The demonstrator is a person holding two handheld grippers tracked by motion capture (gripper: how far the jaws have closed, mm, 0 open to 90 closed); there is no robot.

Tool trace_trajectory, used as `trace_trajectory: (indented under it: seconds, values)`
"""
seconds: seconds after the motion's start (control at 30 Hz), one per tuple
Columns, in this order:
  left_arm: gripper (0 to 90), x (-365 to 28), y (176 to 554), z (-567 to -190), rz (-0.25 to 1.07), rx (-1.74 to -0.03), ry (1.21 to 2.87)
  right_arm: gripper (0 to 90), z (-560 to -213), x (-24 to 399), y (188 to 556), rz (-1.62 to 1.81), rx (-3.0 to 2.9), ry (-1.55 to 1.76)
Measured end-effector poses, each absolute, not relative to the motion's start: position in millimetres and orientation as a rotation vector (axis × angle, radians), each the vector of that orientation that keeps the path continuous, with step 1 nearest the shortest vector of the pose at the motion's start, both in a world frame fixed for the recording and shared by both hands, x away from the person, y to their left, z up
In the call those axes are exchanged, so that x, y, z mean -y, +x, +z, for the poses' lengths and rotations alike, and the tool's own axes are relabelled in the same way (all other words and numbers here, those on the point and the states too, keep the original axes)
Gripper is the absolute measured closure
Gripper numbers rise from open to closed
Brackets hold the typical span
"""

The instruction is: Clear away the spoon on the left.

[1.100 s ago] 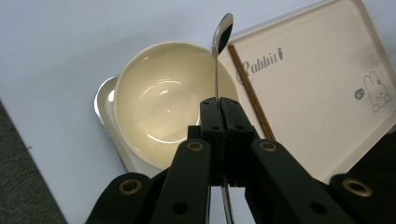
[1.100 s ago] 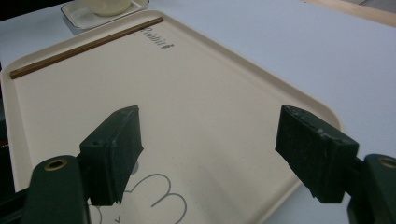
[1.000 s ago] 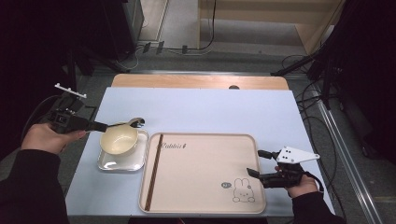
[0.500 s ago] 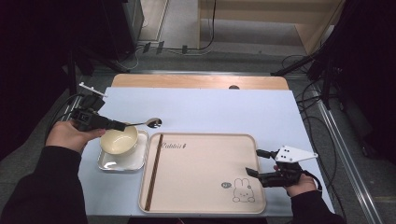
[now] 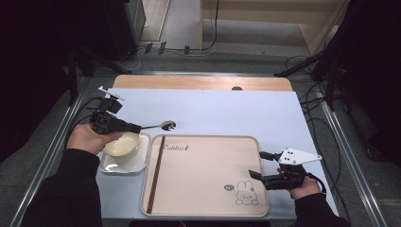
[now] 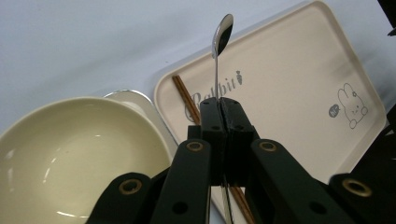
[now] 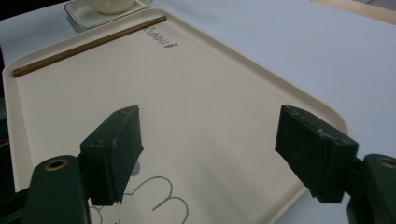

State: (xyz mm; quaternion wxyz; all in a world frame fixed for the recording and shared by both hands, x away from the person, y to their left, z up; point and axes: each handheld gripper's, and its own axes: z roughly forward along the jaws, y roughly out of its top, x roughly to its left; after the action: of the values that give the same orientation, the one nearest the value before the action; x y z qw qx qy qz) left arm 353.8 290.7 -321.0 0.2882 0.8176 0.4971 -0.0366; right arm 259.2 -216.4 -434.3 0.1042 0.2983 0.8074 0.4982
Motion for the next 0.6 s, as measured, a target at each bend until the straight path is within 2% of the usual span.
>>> trace_trajectory:
  seconds: [0.6]
  values:
    - [90.0, -266.6, 351.1, -348.5, -0.134, -1.317, 2.203, 22.9, -434.5, 216.4, 259.2, 1.465, -2.384, 0.876]
